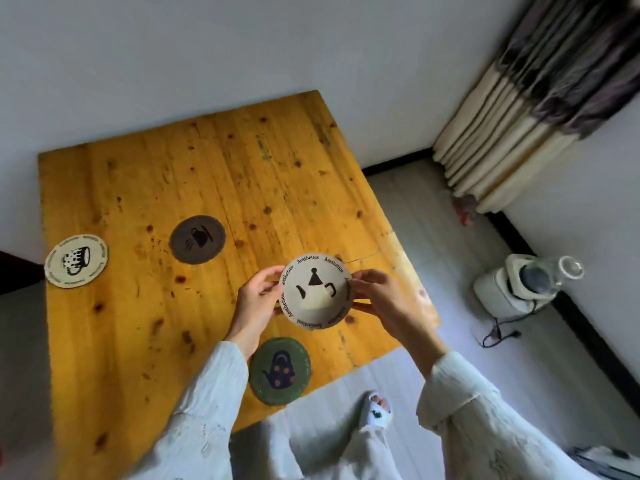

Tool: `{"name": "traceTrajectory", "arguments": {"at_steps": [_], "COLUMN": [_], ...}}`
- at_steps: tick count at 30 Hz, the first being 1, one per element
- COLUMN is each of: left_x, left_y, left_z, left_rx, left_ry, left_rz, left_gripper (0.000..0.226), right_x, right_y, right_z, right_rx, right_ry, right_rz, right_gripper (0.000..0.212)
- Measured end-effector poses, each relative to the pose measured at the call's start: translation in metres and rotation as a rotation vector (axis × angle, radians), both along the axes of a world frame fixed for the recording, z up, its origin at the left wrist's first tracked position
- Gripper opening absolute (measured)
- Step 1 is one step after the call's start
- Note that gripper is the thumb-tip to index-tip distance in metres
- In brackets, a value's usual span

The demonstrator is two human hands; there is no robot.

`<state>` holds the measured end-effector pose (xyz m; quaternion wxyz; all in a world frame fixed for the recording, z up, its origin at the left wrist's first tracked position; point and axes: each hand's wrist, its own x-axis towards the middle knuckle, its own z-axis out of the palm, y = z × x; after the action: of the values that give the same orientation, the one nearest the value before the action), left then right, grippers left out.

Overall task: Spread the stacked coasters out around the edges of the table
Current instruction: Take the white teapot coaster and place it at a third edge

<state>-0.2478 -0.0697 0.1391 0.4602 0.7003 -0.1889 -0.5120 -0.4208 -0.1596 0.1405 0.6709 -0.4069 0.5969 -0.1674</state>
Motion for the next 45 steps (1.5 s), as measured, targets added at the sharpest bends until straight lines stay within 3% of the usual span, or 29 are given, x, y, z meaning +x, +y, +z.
{"name": "traceTrajectory", "arguments": {"at_steps": [6, 12, 19, 31, 37, 45], "left_x": [-0.12, -0.245, -0.302, -0.298, -0.28, -0.25], "left_y": [-0.058, -0.099, -0.175, -0.329, -0.36, -0.374], "left_z": [0.033, 0.042, 0.044, 0.022, 0.034, 0.037], "left_rx": [-0.149, -0.147, -0.182, -0.197, -0.158, -0.113], "left_ry": [-0.033, 0.017, -0.023, -0.012, -0.002, -0.037], "left_rz": [-0.001, -0.043, -0.107, 0.144, 0.278, 0.654], "left_gripper": [0.027, 0.027, 0.03, 0.029, 0.028, 0.029], "right_x": [-0.119, -0.24, -0.309, -0.286, -0.25, -0.167], "right_y": [-0.045, -0.085, -0.152, -0.34, -0.4, -0.456], "right_z": [0.03, 0.046, 0.046, 0.046, 0.046, 0.041], "right_rx": [-0.14, -0.221, -0.218, -0.219, -0.172, -0.099], "right_ry": [-0.064, 0.039, 0.019, 0.017, -0.017, -0.08], "right_rz": [-0.118, -0.169, -0.183, 0.05, 0.22, 0.566], "right_gripper": [0.014, 0.021, 0.015, 0.021, 0.018, 0.014]}}
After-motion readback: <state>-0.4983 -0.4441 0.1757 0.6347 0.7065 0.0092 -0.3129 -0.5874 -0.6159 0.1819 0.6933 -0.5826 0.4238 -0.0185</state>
